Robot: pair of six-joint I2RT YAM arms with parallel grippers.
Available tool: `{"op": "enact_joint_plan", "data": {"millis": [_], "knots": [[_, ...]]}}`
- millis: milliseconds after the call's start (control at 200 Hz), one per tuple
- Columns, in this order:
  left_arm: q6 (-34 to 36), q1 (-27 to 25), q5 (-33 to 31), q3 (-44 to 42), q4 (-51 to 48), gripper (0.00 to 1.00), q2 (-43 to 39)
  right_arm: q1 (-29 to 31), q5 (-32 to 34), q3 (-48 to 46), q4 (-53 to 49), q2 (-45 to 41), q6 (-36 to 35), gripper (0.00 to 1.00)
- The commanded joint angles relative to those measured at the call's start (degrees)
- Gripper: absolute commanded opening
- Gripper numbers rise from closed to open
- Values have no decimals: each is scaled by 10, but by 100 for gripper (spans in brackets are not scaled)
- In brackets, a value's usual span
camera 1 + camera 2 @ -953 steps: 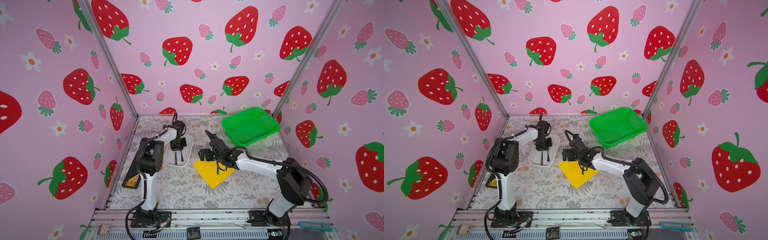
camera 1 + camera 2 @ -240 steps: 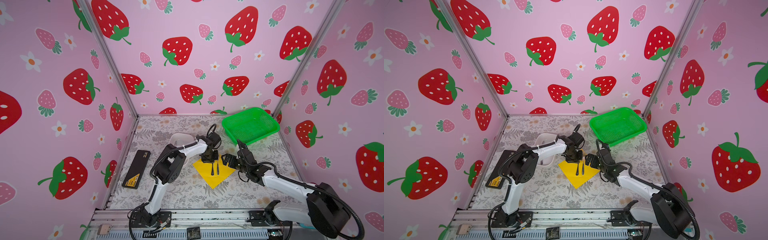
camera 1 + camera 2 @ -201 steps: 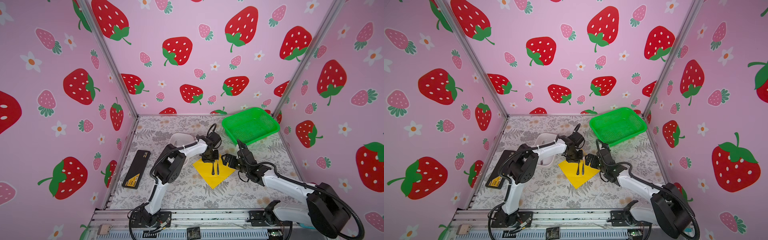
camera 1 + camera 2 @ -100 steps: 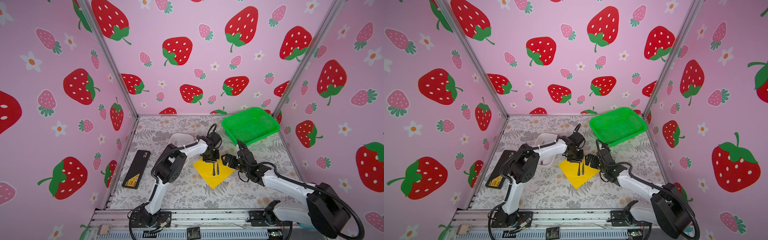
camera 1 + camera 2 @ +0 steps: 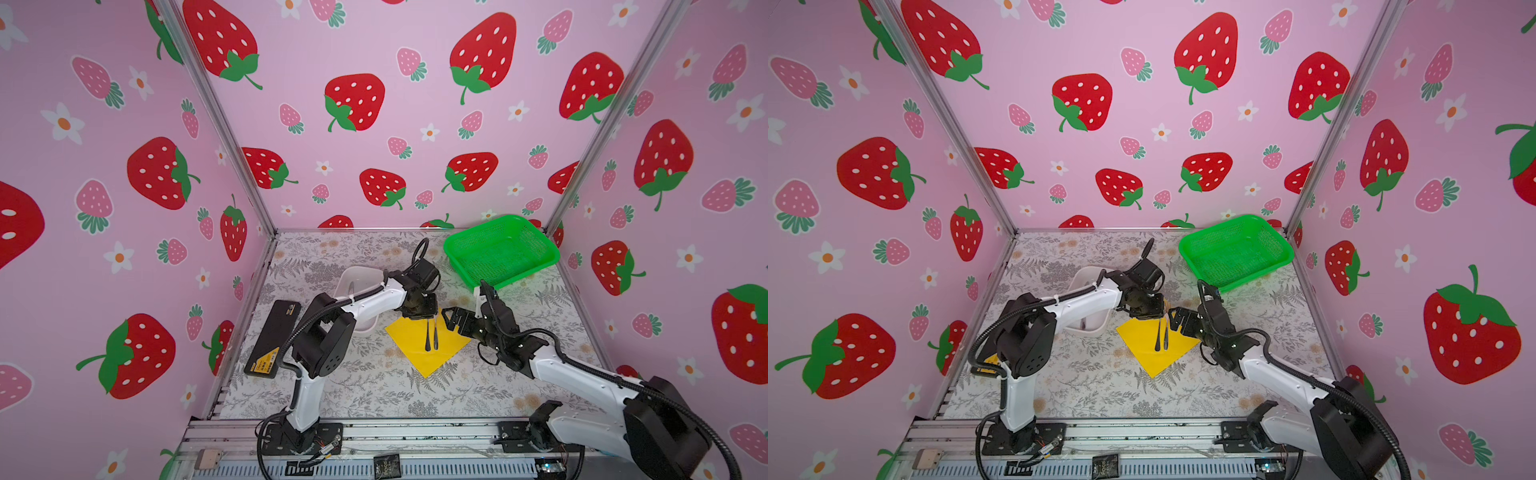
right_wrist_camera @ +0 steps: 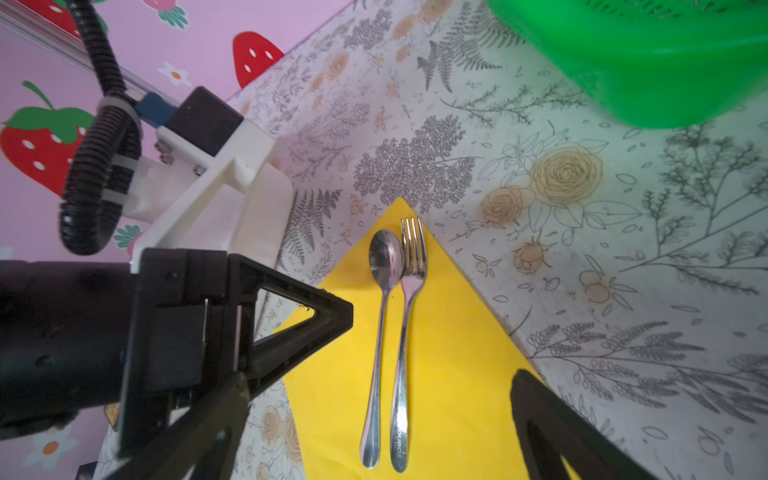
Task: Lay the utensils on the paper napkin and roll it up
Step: 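Lower the spoon onto the napkin beside the fork with the left gripper, then open the left gripper and move it over the white tray toward the knife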
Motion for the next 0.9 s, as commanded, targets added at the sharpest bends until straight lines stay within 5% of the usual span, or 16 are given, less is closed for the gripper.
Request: {"op": "enact_joint_plan", "data": {"millis": [0, 305, 890], "knots": [[18, 7, -23, -10, 16, 31, -34, -2, 26, -9, 40, -24, 2, 99], [38, 39, -85, -70, 25, 34, -136, 15, 4, 80, 1, 20, -31, 94], [104, 218, 2, -211, 43, 39, -252, 142, 97, 277, -68, 192, -46, 93]]}}
